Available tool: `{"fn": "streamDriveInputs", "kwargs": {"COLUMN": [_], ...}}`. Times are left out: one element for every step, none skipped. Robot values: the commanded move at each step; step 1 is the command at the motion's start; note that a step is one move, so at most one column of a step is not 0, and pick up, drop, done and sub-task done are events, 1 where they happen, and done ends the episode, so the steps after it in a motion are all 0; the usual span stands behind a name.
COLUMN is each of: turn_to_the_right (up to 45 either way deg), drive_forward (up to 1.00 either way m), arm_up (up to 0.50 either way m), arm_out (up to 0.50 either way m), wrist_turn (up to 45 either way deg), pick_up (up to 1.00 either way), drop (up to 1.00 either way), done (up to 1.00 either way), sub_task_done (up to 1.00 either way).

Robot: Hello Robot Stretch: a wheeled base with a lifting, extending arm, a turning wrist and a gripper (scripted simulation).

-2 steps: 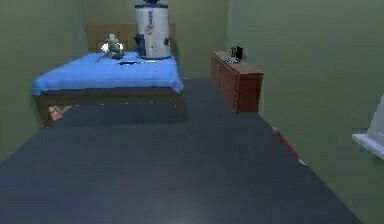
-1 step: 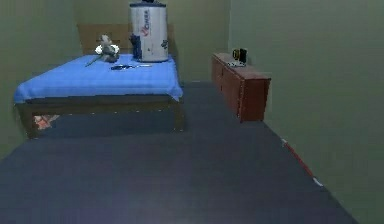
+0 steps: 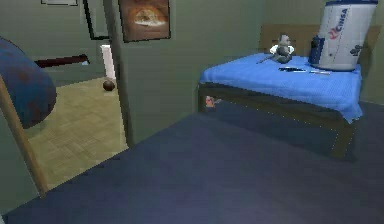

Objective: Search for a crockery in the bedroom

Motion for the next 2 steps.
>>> {"fn": "streamDriveInputs", "kwargs": {"turn_to_the_right": [0.0, -36.0], "drive_forward": [0.45, 0.00], "arm_up": [0.00, 0.00], "arm_out": [0.00, 0.00], "wrist_turn": [0.0, 0.0], "pick_up": [0.00, 0.00], "drop": [0.00, 0.00], "done": [0.00, 0.00], "sub_task_done": [0.00, 0.00]}}
